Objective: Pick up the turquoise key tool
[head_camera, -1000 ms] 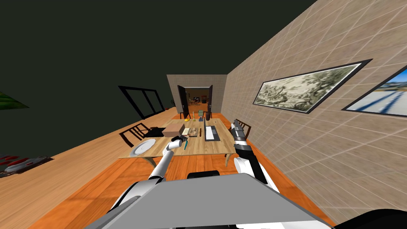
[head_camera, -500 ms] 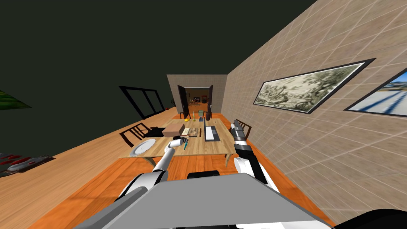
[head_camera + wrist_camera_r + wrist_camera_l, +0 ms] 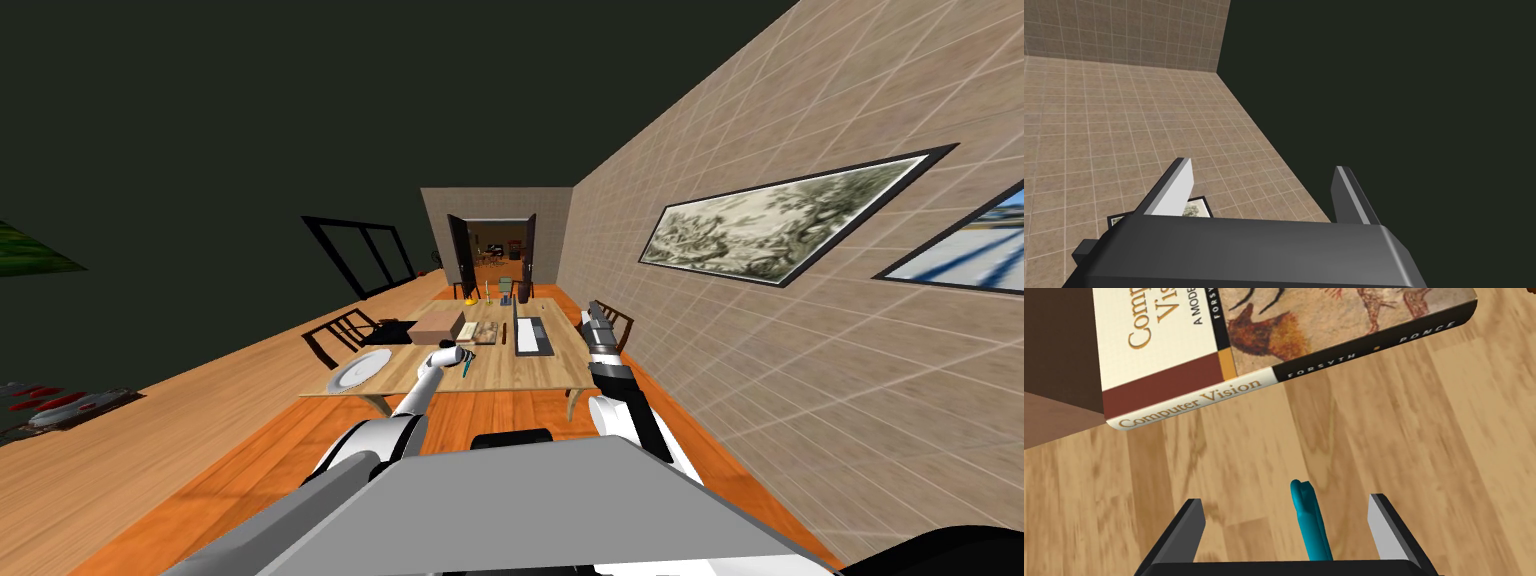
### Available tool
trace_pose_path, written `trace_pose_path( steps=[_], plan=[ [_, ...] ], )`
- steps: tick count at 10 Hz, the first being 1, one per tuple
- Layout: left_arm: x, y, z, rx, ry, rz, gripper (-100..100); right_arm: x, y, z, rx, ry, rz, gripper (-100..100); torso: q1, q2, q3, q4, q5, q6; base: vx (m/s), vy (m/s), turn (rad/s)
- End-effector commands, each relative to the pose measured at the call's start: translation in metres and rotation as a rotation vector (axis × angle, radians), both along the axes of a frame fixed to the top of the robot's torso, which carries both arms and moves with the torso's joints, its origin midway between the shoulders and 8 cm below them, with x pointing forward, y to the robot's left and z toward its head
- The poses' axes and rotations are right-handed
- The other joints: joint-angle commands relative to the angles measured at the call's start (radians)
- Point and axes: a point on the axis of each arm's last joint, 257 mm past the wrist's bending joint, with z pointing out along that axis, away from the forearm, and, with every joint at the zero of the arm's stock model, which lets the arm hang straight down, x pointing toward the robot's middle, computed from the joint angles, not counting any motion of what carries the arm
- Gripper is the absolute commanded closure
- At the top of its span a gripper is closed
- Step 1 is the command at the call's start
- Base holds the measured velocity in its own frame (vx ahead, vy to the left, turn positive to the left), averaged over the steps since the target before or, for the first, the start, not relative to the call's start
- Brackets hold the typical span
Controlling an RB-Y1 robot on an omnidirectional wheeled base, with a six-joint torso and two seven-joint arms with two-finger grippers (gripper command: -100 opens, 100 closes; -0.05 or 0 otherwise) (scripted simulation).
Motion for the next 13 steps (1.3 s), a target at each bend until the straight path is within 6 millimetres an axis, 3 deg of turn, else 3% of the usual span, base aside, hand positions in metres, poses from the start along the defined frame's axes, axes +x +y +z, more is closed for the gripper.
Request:
trace_pose_path(
  steps=[1,7,13],
  plan=[
    [-0.006,-0.001,-0.007,-0.016,0.038,0.017,-100,0.000,0.000,0.000,0.000,0.000,0.000,0,0.000,0.000,0.000,0.000,0.000,0.000,0.005,-0.008,0.004],
    [-0.035,-0.008,-0.026,-0.101,0.246,0.138,-100,0.000,0.000,0.000,0.000,0.000,0.000,0,0.000,0.000,0.000,0.000,0.000,0.000,0.007,-0.009,0.013],
    [-0.046,-0.005,-0.028,-0.120,0.313,0.189,-100,0.000,0.000,0.000,0.000,0.000,0.000,0,0.000,0.000,0.000,0.000,0.000,0.000,0.004,-0.005,0.006]
  ],
)
